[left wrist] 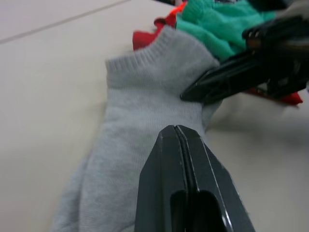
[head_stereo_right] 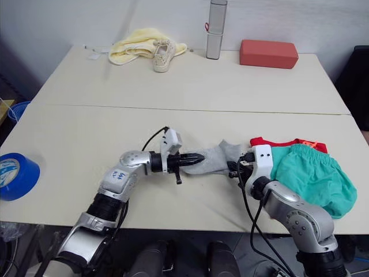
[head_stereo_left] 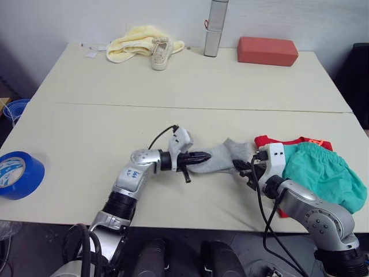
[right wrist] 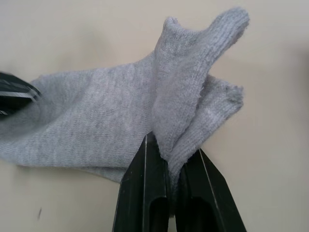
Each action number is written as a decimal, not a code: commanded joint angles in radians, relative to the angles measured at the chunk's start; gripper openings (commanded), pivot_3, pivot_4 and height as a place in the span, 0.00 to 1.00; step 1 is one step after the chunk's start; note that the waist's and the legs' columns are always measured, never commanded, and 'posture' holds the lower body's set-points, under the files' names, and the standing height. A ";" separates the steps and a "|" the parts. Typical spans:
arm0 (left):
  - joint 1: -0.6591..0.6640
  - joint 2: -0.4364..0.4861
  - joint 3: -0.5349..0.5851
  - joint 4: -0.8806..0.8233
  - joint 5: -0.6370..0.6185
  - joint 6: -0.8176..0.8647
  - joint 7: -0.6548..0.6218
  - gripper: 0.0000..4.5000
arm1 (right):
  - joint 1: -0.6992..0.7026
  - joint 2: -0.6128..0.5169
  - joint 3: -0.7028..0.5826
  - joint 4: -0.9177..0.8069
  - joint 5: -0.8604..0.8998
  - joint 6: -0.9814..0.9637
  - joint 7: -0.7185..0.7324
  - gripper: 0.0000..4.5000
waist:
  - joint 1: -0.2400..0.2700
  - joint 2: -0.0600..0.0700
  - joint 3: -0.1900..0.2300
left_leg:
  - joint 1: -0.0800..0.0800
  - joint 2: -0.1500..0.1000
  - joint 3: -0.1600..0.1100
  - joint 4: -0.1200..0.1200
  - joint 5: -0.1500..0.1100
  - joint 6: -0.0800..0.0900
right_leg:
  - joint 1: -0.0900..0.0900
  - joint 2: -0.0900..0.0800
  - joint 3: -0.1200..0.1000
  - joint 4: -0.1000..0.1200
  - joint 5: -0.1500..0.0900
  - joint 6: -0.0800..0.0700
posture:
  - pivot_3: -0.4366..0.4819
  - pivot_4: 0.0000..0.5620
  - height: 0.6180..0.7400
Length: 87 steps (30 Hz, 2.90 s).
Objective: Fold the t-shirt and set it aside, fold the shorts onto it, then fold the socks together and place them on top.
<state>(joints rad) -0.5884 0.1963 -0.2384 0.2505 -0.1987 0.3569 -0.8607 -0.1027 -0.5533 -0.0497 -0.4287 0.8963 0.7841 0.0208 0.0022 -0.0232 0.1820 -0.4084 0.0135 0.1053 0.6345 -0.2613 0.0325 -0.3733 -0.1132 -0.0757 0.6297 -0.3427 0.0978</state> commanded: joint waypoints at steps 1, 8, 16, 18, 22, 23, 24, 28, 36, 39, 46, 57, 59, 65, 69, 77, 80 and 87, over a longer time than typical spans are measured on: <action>-0.029 -0.013 -0.028 0.058 0.062 -0.037 0.047 0.00 | -0.005 -0.017 -0.022 -0.061 -0.073 -0.036 0.043 0.00 | 0.000 0.000 0.000 | 0.000 0.000 0.000 0.000 0.000 0.000 | 0.000 0.000 0.000 0.000 0.000 0.000 | 0.48 0.27 1.00; 0.001 0.016 -0.001 0.010 0.046 -0.047 0.017 0.00 | 0.001 -0.025 0.009 -0.094 -0.252 -0.110 0.122 0.00 | -0.003 0.000 0.000 | 0.000 0.000 0.000 0.001 0.000 0.000 | 0.000 0.000 0.000 0.001 0.000 0.000 | 0.48 0.27 1.00; 0.010 0.045 0.004 -0.005 0.037 -0.036 -0.011 0.00 | -0.025 -0.074 0.135 -0.102 -0.521 -0.250 0.238 0.00 | 0.000 0.000 0.000 | 0.000 0.000 0.000 0.001 0.000 -0.001 | 0.000 0.000 0.000 0.002 0.000 0.000 | 0.48 0.27 1.00; 0.006 0.028 0.001 0.001 0.036 -0.041 -0.007 0.00 | -0.028 -0.082 0.185 -0.095 -0.601 -0.291 0.254 0.00 | 0.000 0.000 0.000 | 0.000 0.000 0.000 0.002 0.000 0.000 | 0.000 0.000 0.000 0.002 0.000 0.000 | 0.48 0.27 1.00; 0.006 0.011 0.000 -0.009 0.037 -0.020 0.002 0.00 | -0.035 -0.096 0.246 -0.082 -0.721 -0.337 0.292 0.00 | -0.001 0.000 0.000 | 0.000 0.000 0.000 0.002 0.000 -0.001 | 0.000 0.000 0.000 0.002 0.000 0.000 | 0.48 0.27 1.00; 0.009 0.014 -0.002 -0.013 0.042 -0.009 0.005 0.00 | -0.040 -0.094 0.254 -0.080 -0.748 -0.353 0.297 0.00 | -0.001 0.000 0.000 | 0.000 0.000 0.000 0.002 0.000 -0.001 | 0.000 0.000 0.000 0.002 0.000 0.000 | 0.48 0.27 1.00; 0.014 0.021 -0.004 -0.017 0.046 -0.003 0.003 0.00 | -0.047 -0.097 0.263 -0.078 -0.777 -0.368 0.307 0.00 | -0.001 0.000 0.000 | 0.000 0.000 0.000 0.003 0.000 -0.001 | 0.000 0.000 0.000 0.002 0.000 0.000 | 0.48 0.27 1.00; 0.023 0.042 0.002 -0.025 0.051 0.024 0.011 0.00 | -0.062 -0.127 0.303 -0.063 -0.893 -0.454 0.351 0.00 | -0.003 0.000 0.000 | 0.001 0.000 0.000 0.003 0.001 -0.001 | 0.000 0.000 0.000 0.004 0.000 0.000 | 0.48 0.27 1.00; 0.025 0.056 0.017 -0.021 0.045 0.044 0.027 0.00 | -0.093 -0.095 0.373 -0.005 -1.026 -0.573 0.422 0.00 | -0.004 0.000 0.000 | 0.001 0.000 0.001 0.005 0.001 -0.001 | 0.000 0.001 0.000 0.007 0.000 0.000 | 0.48 0.27 1.00; 0.020 0.056 0.019 -0.015 0.043 0.048 0.029 0.00 | -0.119 -0.066 0.399 0.022 -1.059 -0.604 0.446 0.00 | -0.005 0.000 0.000 | 0.001 0.001 0.000 0.006 0.001 -0.001 | 0.000 0.001 0.000 0.007 0.000 0.000 | 0.48 0.27 1.00; 0.024 0.060 0.025 -0.012 0.043 0.056 0.031 0.00 | -0.172 -0.024 0.437 0.103 -1.106 -0.643 0.514 0.00 | -0.005 0.000 0.000 | 0.001 0.001 0.000 0.010 0.000 -0.001 | 0.001 0.001 0.000 0.008 0.000 0.000 | 0.48 0.27 1.00; 0.062 0.185 0.080 -0.101 -0.030 0.085 -0.087 0.00 | -0.218 0.002 0.431 0.234 -1.103 -0.638 0.629 0.00 | -0.013 0.000 0.000 | 0.002 0.002 0.000 0.011 0.000 -0.002 | 0.000 0.001 0.001 0.013 0.000 -0.001 | 0.48 0.27 1.00; 0.085 0.258 0.091 -0.142 -0.066 0.103 -0.166 0.00 | -0.230 0.007 0.429 0.249 -1.097 -0.646 0.644 0.00 | -0.016 0.000 0.000 | 0.002 0.002 0.000 0.011 0.000 -0.002 | 0.000 0.001 0.001 0.012 -0.001 -0.001 | 0.48 0.27 1.00; 0.089 0.378 0.131 -0.217 -0.191 0.230 -0.295 0.00 | -0.245 0.040 0.418 0.281 -1.067 -0.692 0.665 0.39 | -0.019 0.000 0.000 | 0.001 0.001 -0.001 0.012 -0.001 -0.002 | 0.001 0.000 0.000 0.013 -0.001 -0.002 | 0.48 0.27 1.00; 0.044 0.363 0.180 -0.254 -0.277 0.308 -0.292 0.00 | -0.248 0.049 0.416 0.287 -1.050 -0.685 0.685 0.70 | -0.019 0.000 0.000 | 0.001 0.001 -0.002 0.012 -0.001 -0.002 | 0.001 -0.001 0.000 0.013 -0.001 -0.002 | 0.48 0.27 1.00; -0.074 0.196 0.152 -0.177 -0.244 0.234 -0.163 0.00 | -0.165 0.018 0.251 0.192 -0.749 -0.718 0.847 0.99 | -0.005 0.000 0.000 | 0.001 0.001 -0.001 0.012 -0.001 -0.002 | 0.001 0.000 0.000 0.015 -0.001 -0.002 | 0.48 0.27 1.00; -0.103 0.132 0.144 -0.090 -0.198 0.144 -0.109 0.00 | -0.126 0.014 0.150 0.169 -0.547 -0.635 0.918 0.96 | -0.003 0.000 0.000 | 0.001 0.001 -0.001 0.013 -0.001 -0.001 | 0.003 0.001 0.000 0.014 -0.001 -0.001 | 0.48 0.27 1.00; -0.118 0.054 0.111 0.032 -0.094 -0.004 -0.028 0.00 | -0.192 0.090 0.092 0.295 -0.497 -0.518 0.815 0.46 | -0.007 0.000 0.001 | 0.002 0.001 -0.001 0.013 -0.002 0.000 | 0.002 0.000 0.000 0.012 -0.001 -0.001 | 0.48 0.27 1.00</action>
<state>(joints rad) -0.6982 0.2496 -0.1261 0.2757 -0.3113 0.3900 -0.9033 -0.2717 -0.4757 0.0592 -0.1414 0.4021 0.2676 0.8652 -0.0052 -0.0236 0.1826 -0.4068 0.0146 0.1043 0.6474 -0.2632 0.0322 -0.3713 -0.1129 -0.0760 0.6429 -0.3434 0.0965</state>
